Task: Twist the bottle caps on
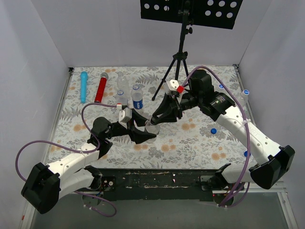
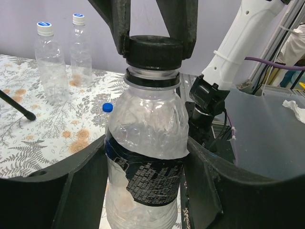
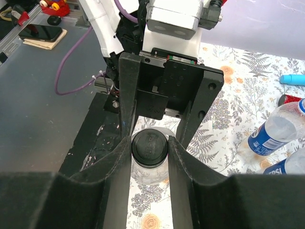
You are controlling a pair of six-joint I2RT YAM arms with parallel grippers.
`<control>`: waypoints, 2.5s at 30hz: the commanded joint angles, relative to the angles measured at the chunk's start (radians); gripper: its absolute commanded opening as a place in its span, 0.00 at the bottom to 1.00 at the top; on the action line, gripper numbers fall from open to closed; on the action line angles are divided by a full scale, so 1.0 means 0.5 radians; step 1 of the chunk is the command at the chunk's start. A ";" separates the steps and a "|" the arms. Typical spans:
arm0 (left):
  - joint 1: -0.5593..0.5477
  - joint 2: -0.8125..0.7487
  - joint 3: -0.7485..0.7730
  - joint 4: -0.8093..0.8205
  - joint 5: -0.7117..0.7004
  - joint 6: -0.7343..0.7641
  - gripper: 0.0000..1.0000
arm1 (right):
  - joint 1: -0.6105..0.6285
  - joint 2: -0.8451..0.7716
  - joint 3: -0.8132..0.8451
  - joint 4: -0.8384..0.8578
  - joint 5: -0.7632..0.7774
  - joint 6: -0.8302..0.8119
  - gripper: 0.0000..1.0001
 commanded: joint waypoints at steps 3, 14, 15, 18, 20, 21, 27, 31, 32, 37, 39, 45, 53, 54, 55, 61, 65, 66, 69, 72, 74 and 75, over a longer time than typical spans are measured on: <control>0.010 -0.072 0.024 0.051 -0.130 0.044 0.00 | 0.076 0.030 -0.007 -0.092 0.241 -0.024 0.08; -0.027 -0.379 -0.022 -0.403 -1.158 0.577 0.00 | 0.446 0.107 -0.280 0.212 2.068 0.961 0.01; -0.039 -0.385 -0.022 -0.419 -1.229 0.608 0.00 | 0.514 0.116 -0.305 0.230 2.286 1.046 0.01; -0.088 -0.379 0.006 -0.502 -1.398 0.651 0.00 | 0.664 0.061 -0.461 0.462 2.701 1.268 0.01; -0.119 -0.376 0.003 -0.508 -1.438 0.676 0.00 | 0.723 0.034 -0.535 0.616 2.882 1.329 0.01; -0.122 -0.379 0.003 -0.514 -1.450 0.679 0.00 | 0.729 0.030 -0.547 0.665 2.886 1.339 0.01; -0.122 -0.382 0.015 -0.529 -1.426 0.559 0.00 | 0.714 -0.074 -0.462 0.850 2.504 1.140 0.05; -0.052 -0.324 0.046 -0.554 -1.282 0.464 0.00 | 0.582 -0.175 -0.339 0.816 2.087 1.072 0.46; -0.027 -0.312 0.049 -0.542 -1.215 0.437 0.00 | 0.518 -0.218 -0.324 0.819 1.961 1.072 0.53; 0.108 -0.223 0.055 -0.377 -0.706 0.256 0.00 | 0.141 -0.280 -0.280 0.868 1.051 1.029 0.74; 0.133 -0.168 0.064 -0.254 -0.378 0.191 0.00 | 0.018 -0.270 -0.302 0.932 0.661 1.007 0.75; 0.154 0.001 0.119 -0.014 0.228 -0.017 0.01 | -0.022 -0.218 -0.299 0.865 0.285 0.750 0.73; 0.157 0.059 0.141 0.060 0.384 -0.097 0.02 | -0.022 -0.148 -0.244 0.700 0.027 0.434 0.72; 0.160 0.062 0.141 0.069 0.394 -0.097 0.02 | -0.019 -0.142 -0.241 0.700 -0.013 0.431 0.72; 0.157 0.065 0.141 0.075 0.403 -0.103 0.02 | -0.019 -0.132 -0.238 0.700 -0.037 0.431 0.71; 0.157 0.069 0.144 0.078 0.424 -0.107 0.02 | 0.024 -0.089 -0.234 0.727 -0.096 0.437 0.63; 0.157 0.072 0.147 0.081 0.440 -0.116 0.02 | 0.051 -0.065 -0.219 0.740 -0.111 0.446 0.62; 0.160 0.072 0.150 0.081 0.437 -0.116 0.02 | 0.057 -0.056 -0.216 0.746 -0.114 0.446 0.62; 0.157 0.072 0.147 0.087 0.443 -0.116 0.02 | 0.073 -0.046 -0.207 0.752 -0.120 0.452 0.61; 0.157 0.066 0.147 0.087 0.449 -0.119 0.02 | 0.082 -0.037 -0.204 0.806 -0.120 0.476 0.56; 0.157 0.066 0.147 0.090 0.455 -0.119 0.02 | 0.085 -0.028 -0.204 0.813 -0.111 0.483 0.51; 0.157 0.062 0.147 0.090 0.455 -0.119 0.02 | 0.088 -0.022 -0.204 0.819 -0.114 0.492 0.48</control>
